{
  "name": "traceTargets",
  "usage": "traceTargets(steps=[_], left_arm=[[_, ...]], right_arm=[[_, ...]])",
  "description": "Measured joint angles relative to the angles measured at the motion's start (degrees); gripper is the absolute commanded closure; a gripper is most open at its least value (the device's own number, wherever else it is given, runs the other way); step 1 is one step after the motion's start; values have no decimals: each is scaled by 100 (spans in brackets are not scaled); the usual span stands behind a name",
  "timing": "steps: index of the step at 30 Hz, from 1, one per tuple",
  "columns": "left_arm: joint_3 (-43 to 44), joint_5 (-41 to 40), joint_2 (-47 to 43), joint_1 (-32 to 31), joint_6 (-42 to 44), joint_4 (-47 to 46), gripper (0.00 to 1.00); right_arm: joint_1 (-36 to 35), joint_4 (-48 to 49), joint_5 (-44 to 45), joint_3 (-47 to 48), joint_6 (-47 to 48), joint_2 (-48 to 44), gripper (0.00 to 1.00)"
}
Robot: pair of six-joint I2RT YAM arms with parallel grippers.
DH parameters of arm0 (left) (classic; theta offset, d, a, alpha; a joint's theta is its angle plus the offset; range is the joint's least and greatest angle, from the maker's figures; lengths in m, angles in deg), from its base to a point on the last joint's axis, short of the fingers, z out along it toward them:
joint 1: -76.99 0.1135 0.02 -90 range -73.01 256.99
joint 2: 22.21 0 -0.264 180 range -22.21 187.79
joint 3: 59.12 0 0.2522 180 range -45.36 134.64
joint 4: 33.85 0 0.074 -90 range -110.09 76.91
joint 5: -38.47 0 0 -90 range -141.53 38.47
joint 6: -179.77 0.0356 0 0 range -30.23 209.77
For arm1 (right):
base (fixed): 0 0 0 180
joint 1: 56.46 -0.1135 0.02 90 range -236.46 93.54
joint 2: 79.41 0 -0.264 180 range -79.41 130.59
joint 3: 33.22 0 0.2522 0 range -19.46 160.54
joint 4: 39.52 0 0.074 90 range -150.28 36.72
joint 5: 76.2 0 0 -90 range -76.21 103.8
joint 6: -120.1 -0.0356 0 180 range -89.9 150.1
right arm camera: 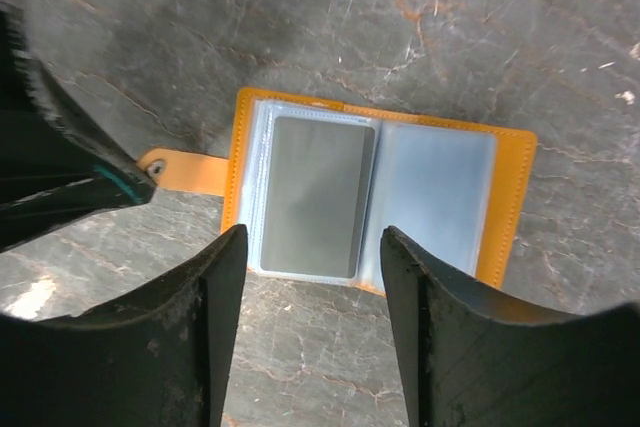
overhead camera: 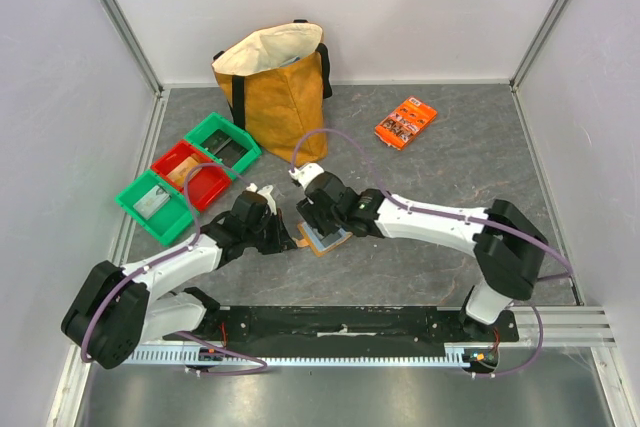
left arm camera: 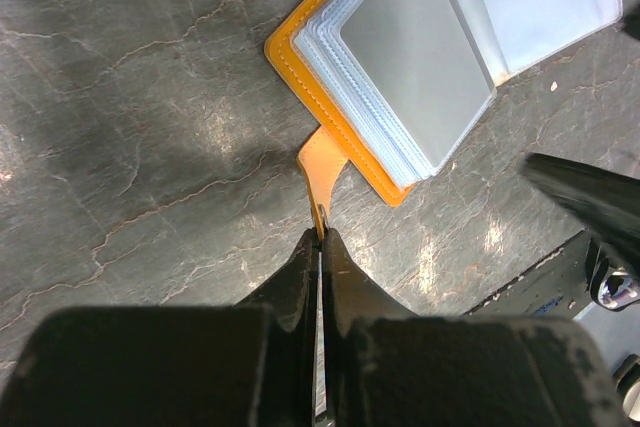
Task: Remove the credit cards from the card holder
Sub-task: Remove the credit card from the card holder.
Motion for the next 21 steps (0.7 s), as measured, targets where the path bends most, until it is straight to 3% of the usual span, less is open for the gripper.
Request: traceTargets(steps=[10,21], left_arm=[[0,-2,-59,0,0,13,98],[0,-2,-96,0,0,13,98]], right_arm=[[-9,-37,-13,0,35,767,25],[-22,46,2,-2,13,1025,25]])
